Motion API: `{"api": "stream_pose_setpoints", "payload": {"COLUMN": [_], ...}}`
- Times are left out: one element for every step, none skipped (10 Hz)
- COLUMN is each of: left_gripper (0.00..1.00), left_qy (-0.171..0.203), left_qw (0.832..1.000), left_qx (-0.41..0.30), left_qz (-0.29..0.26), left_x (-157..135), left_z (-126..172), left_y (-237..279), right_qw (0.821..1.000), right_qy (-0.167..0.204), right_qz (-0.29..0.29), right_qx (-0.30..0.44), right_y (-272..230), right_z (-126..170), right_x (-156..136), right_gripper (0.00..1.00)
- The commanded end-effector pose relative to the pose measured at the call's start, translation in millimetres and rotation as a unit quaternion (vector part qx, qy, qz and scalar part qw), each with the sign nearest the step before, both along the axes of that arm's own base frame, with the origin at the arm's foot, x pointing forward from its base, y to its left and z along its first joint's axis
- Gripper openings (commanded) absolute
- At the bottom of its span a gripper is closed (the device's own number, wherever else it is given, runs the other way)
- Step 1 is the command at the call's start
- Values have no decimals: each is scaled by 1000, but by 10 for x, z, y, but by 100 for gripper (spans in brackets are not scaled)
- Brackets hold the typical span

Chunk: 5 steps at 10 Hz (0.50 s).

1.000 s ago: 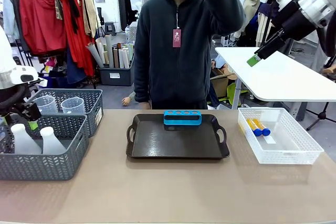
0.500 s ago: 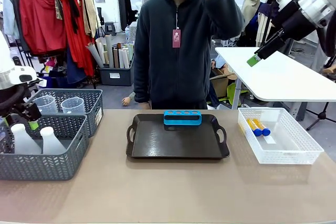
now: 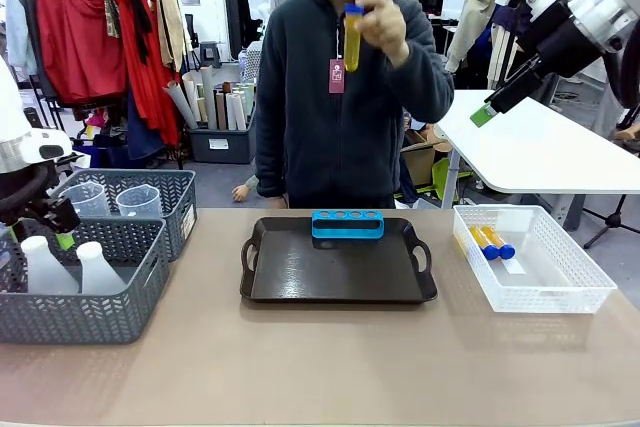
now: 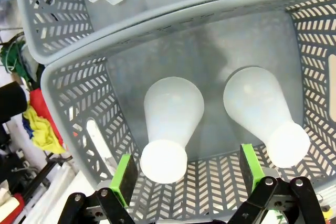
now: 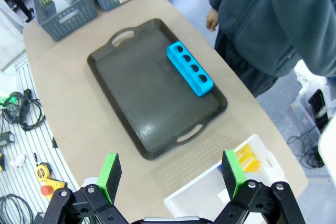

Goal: Prepare the laboratory tools.
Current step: Pick up one Small flask and place it on the Handle tray.

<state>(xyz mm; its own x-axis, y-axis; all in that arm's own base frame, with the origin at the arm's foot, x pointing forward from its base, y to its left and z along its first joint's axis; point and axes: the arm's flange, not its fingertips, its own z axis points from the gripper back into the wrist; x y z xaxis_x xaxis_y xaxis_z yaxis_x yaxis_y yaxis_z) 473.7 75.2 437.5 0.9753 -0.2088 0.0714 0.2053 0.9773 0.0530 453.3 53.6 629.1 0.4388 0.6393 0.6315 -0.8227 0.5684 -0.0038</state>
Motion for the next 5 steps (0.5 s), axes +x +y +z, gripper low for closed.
{"api": "stream_pose_setpoints", "payload": {"left_gripper": [100, 100, 100, 100, 100], "left_qy": [1, 2, 1, 1, 1], "left_qw": [1000, 1000, 1000, 1000, 1000], "left_qx": [-8, -9, -9, -12, -14], "left_qz": [8, 9, 9, 10, 7], "left_x": [82, 90, 98, 118, 126], "left_z": [3, -8, -17, -33, -34], "left_y": [87, 97, 104, 112, 114], "right_qw": [1000, 1000, 1000, 1000, 1000], "right_qy": [0, 0, 0, 0, 0], "right_qz": [4, 4, 4, 4, 4], "right_qx": [6, 6, 6, 6, 6], "right_y": [-3, -3, -3, -3, -3], "right_z": [5, 5, 5, 5, 5], "right_x": [-4, -4, -4, -4, -4], "right_gripper": [100, 100, 100, 100, 100]}}
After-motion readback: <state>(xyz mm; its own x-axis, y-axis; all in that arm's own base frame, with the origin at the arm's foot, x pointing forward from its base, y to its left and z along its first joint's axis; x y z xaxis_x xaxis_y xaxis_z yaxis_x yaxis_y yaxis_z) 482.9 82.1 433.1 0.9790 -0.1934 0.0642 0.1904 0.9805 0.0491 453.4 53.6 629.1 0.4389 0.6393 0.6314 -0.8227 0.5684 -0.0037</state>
